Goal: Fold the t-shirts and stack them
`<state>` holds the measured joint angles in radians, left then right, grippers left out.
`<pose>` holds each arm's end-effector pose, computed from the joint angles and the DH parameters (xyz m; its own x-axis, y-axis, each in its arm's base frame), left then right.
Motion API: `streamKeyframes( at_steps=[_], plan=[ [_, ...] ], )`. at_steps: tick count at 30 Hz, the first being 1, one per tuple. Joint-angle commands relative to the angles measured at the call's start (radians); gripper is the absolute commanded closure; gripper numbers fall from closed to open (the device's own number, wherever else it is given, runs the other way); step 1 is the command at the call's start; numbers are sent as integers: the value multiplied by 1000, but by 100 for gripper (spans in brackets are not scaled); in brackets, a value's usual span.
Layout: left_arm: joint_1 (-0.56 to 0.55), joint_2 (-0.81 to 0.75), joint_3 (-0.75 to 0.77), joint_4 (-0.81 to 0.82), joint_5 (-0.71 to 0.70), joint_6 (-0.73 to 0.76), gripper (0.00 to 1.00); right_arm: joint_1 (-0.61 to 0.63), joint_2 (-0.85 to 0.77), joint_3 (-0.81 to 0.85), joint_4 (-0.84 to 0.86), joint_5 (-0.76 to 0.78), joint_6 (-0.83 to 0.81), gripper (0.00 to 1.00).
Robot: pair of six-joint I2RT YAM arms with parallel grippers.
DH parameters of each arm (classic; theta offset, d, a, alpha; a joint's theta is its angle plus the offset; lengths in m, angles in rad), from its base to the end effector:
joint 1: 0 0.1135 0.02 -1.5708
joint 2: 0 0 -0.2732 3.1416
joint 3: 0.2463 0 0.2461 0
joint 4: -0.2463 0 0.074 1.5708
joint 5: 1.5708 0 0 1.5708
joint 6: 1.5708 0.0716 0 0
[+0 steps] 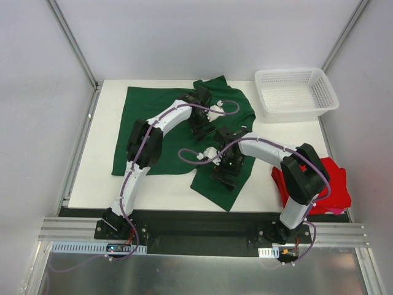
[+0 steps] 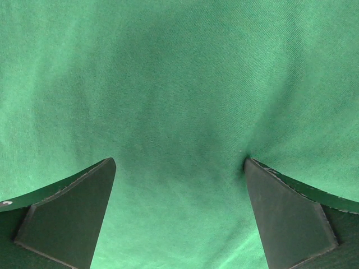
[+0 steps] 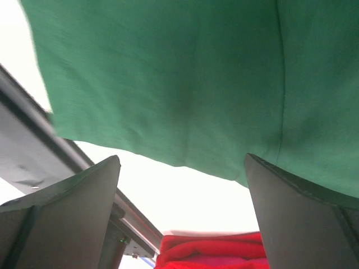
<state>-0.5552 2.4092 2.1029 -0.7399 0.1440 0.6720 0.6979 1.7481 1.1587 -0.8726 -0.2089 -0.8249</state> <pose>0.4546 -0.2941 0.1560 -0.2128 0.8570 -0.4693 0.9139 0.3445 0.2146 0.2323 0.2142 0.1564 -0.0425 -0.9734 -0.2251 -0.9977 0.0297 0.0601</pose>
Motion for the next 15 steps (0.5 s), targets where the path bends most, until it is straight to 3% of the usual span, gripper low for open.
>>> streamKeyframes(
  at_steps=[1,6,15],
  plan=[
    [12,-27,-32,-16,-49,18,1,37,-39,71,-85,-112,24,4],
    [14,-25,-35,-15,-50,24,1,80,-42,49,-71,-219,66,4],
    [12,-28,-34,-13,-58,55,1,126,7,-36,-17,-236,86,4]
  ],
)
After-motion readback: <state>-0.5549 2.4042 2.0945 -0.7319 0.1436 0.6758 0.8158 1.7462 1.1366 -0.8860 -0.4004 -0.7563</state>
